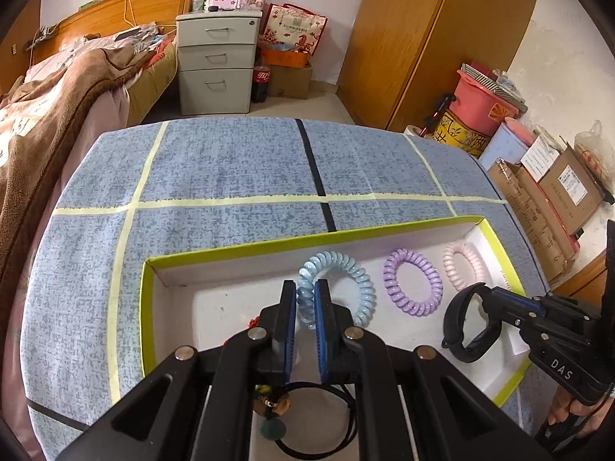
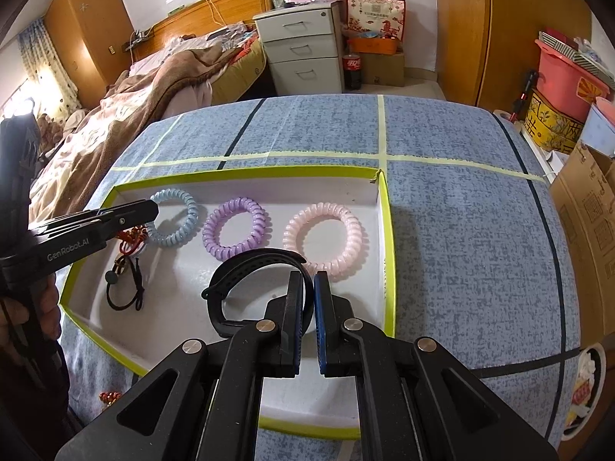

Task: Organize jewelry
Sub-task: 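Carry the blue coil and watch band into the box and open both tools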

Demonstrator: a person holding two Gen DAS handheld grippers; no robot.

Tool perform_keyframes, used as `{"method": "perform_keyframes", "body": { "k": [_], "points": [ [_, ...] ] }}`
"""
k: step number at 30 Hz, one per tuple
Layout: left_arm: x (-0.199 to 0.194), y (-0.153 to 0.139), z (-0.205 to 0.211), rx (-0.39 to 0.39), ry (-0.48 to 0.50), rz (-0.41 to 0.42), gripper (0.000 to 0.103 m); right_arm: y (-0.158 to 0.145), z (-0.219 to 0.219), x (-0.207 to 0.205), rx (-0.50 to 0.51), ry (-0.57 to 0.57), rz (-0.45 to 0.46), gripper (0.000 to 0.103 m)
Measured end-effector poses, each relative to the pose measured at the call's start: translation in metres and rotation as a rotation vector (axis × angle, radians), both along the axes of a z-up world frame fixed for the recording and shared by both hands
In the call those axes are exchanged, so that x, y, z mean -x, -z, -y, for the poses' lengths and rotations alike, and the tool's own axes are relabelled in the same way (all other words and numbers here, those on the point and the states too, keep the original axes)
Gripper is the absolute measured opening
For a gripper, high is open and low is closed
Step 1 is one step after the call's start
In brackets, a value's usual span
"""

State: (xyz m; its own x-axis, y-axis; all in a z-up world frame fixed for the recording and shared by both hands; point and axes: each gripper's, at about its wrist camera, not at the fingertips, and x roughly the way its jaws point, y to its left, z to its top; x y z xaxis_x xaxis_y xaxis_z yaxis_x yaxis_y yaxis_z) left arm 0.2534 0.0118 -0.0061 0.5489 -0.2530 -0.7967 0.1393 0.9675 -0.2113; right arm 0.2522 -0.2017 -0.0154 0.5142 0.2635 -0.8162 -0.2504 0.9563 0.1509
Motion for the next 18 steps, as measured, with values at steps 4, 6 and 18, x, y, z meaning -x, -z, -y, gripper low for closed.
{"method": "perform_keyframes", "body": {
  "k": [4, 6, 18],
  "points": [
    [-0.0019, 0.0027, 0.0007, -0.002, -0.008, -0.012, 0.010, 0.0003, 0.0004, -0.0014, 0.005, 0.002, -0.004, 0.006],
    [-0.0029, 0.0038, 0.0005, 0.006, -0.012, -0.016, 0.010, -0.0001, -0.0003, -0.0017, 0.009, 0.001, -0.010, 0.006],
    [-0.0053, 0.0069, -0.0038, 0.011, -0.026, -0.032, 0.014, -0.0004, -0.0041, -0.0032, 0.042, 0.008, -0.005, 0.006]
  ]
}}
